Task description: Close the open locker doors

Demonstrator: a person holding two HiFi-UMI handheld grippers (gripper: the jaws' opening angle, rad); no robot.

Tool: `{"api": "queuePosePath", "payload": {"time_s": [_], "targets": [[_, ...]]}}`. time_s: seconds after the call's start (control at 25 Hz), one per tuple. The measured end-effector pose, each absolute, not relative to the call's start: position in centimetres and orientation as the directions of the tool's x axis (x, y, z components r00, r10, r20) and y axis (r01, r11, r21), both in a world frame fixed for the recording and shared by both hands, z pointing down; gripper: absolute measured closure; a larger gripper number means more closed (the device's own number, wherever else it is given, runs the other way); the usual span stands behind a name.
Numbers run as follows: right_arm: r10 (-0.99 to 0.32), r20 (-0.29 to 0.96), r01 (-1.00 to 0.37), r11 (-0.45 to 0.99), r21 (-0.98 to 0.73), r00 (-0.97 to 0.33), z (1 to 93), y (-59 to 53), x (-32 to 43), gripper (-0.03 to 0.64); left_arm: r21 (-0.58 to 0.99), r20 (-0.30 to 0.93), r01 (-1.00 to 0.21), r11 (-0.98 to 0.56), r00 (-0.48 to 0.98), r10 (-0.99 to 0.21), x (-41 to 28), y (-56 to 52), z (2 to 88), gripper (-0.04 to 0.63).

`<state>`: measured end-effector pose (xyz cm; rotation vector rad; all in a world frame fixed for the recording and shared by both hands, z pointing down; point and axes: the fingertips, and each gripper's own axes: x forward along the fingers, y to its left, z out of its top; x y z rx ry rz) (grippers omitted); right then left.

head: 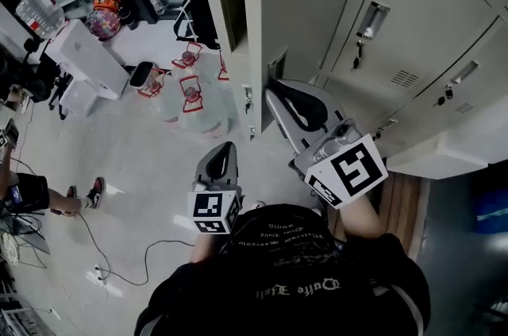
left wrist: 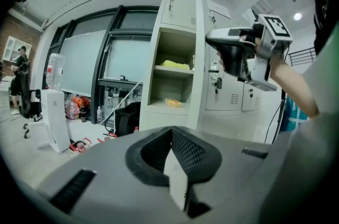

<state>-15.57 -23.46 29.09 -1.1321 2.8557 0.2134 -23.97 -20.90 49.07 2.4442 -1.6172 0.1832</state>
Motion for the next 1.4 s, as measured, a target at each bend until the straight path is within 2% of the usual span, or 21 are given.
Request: {"api": "queuePosePath", "payload": {"time_s": [0.72, 0.96, 1.4], "targets": [[-0.752, -0.027, -0.741, 0.642, 0.197, -0.659, 30.0, -34.1, -20.8, 0.594, 0.133, 0.234, -0.937, -0.324, 0.347, -0.908, -30.1, -23.4, 50.6, 0.588], [-0.797, 0.034, -0.775, 0.595, 0.214, -0.603, 31.8, -38.4, -20.8, 0.6, 0.136, 0.221, -0.938, -0.319, 0.343, -0.913, -30.9, -24.7, 50.5, 0.588], [-0.84, 0.066, -0.823, 0.54, 0.177, -0.538, 33.0, -44.3, -19.4, 0.6, 0.136, 0.243, -0.957, -0.256, 0.283, -0.928, -33.7, -25.9, 51.1, 0.588]]}}
